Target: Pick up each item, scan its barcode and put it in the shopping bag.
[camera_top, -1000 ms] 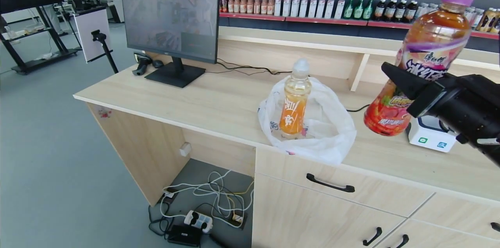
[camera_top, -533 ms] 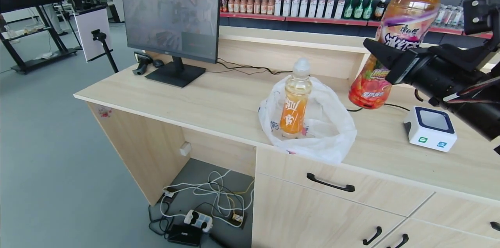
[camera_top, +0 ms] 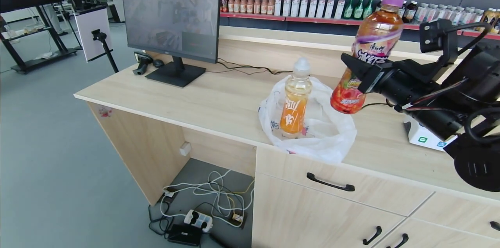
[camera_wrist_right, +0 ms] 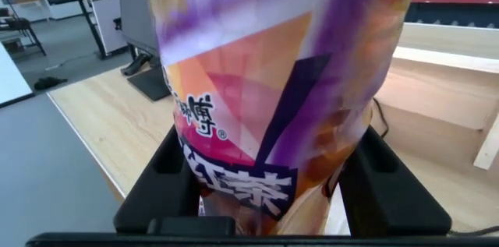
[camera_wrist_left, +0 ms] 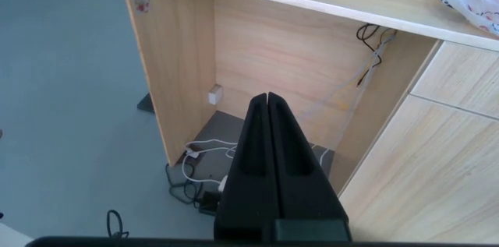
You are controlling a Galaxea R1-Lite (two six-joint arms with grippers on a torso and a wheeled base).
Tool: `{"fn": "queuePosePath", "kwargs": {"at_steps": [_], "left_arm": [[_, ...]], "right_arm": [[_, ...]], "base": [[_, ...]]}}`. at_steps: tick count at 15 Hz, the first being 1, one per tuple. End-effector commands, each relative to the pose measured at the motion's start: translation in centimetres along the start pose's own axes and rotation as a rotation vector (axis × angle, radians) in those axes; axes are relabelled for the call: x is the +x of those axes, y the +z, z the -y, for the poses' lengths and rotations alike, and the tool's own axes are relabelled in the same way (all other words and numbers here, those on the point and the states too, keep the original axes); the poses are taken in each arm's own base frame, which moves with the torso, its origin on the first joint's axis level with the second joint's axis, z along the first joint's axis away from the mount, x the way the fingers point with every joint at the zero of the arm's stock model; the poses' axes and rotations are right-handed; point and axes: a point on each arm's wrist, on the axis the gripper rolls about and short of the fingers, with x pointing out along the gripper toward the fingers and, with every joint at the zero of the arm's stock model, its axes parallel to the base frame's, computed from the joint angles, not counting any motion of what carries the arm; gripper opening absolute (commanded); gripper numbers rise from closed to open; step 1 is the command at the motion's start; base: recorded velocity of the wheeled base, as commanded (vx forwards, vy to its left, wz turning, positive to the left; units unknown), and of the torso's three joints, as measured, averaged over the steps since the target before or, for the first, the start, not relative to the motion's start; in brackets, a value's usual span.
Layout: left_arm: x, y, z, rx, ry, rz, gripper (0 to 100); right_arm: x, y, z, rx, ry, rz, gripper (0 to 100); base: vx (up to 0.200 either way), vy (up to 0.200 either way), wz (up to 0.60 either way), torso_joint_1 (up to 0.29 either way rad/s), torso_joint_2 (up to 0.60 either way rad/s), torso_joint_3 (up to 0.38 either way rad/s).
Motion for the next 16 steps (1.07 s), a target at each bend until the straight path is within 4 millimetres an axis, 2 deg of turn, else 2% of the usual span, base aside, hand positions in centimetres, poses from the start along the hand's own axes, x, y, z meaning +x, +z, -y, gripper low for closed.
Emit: {"fn": "queuePosePath", "kwargs": {"at_steps": [1, 3, 7, 14, 16], "left_arm": [[0.0, 0.0, 0.0, 0.000, 0.001, 0.001, 0], [0.0, 0.0, 0.0, 0.000, 0.002, 0.001, 0], [0.0, 0.0, 0.0, 0.000, 0.001, 0.001, 0], [0.0, 0.0, 0.0, 0.000, 0.001, 0.001, 0], [0.0, 0.0, 0.0, -0.002, 0.001, 0.001, 0]], "right_arm": [[1.3, -3.7, -1.0, 0.018, 0.030, -0.037, 0], [1.9, -4.8, -2.6, 0.040, 0.064, -0.026, 0], [1.8, -5.4, -3.0, 0.041, 0.056, -0.024, 0], [2.8, -5.1, -2.9, 0.066, 0.063, 0.010, 0], [3.6, -5.7, -1.9, 0.073, 0.039, 0.016, 0]], "base": [[0.000, 0.000, 0.00, 0.000, 0.00, 0.000], [0.000, 0.000, 0.00, 0.000, 0.00, 0.000], [0.000, 0.000, 0.00, 0.000, 0.00, 0.000], [0.000, 0.000, 0.00, 0.000, 0.00, 0.000], [0.000, 0.000, 0.00, 0.000, 0.00, 0.000]]}}
